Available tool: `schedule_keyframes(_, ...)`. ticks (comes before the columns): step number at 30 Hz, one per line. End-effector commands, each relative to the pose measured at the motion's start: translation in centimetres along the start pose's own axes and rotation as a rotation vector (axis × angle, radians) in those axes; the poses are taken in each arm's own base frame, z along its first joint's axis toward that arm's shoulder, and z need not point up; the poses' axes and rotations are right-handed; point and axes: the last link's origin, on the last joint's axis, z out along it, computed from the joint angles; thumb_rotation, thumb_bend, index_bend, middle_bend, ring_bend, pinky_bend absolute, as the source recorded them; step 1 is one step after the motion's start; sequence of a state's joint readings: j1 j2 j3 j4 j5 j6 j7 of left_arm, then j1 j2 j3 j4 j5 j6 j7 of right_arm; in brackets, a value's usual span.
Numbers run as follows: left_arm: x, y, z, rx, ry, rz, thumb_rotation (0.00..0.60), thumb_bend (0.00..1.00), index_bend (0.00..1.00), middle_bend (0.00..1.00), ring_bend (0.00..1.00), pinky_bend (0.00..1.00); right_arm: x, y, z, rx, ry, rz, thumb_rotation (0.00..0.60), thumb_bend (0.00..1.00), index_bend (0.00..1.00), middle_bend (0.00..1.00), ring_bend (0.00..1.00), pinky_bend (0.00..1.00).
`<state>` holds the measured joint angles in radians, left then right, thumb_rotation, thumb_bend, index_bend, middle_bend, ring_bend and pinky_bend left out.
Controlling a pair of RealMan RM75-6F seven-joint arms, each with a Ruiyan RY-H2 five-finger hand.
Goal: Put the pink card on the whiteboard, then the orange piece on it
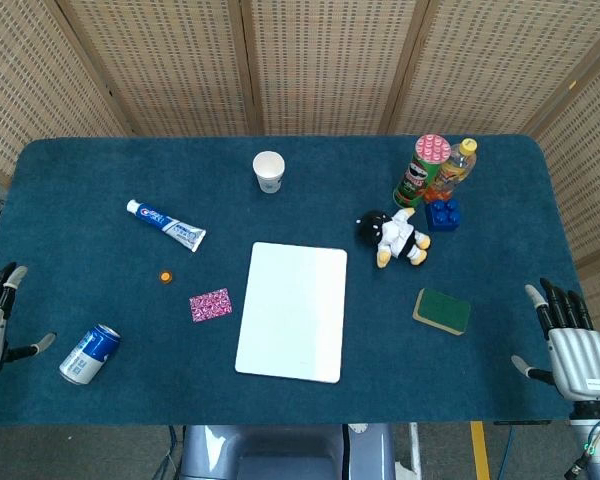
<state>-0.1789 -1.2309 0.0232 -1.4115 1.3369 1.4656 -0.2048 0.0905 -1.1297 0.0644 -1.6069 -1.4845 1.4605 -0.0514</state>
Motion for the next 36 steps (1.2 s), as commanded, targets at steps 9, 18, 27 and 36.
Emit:
schedule_keyframes(9,-0.4,3.2,0.7,-0.129,-0.071,-0.042,0.600,0.00,0.00,0.00,0.00,0.00,0.0,0.0,-0.1,0.000,0.006,-0.001,0.600,0.00,0.00,0.00,0.00,0.00)
schedule_keyframes(18,-2.7,12.6,5.7,-0.295,-0.202,-0.036,0.600,0.00,0.00,0.00,0.00,0.00,0.0,0.0,0.0,0.000,0.000,0.002,0.600,0.00,0.00,0.00,0.00,0.00)
schedule_keyframes(27,-5.2,18.4,7.9,-0.172,-0.345,0.030,0.600,0.00,0.08,0.00,0.00,0.00,0.0,0.2,0.1,-0.003,-0.009,0.008,0.600,0.00,0.00,0.00,0.00,0.00)
schedule_keyframes(36,-8.5,21.1,8.0,-0.116,-0.398,0.062,0.600,0.00,0.08,0.00,0.00,0.00,0.0,0.2,0.0,0.000,-0.012,0.013,0.600,0.00,0.00,0.00,0.00,0.00)
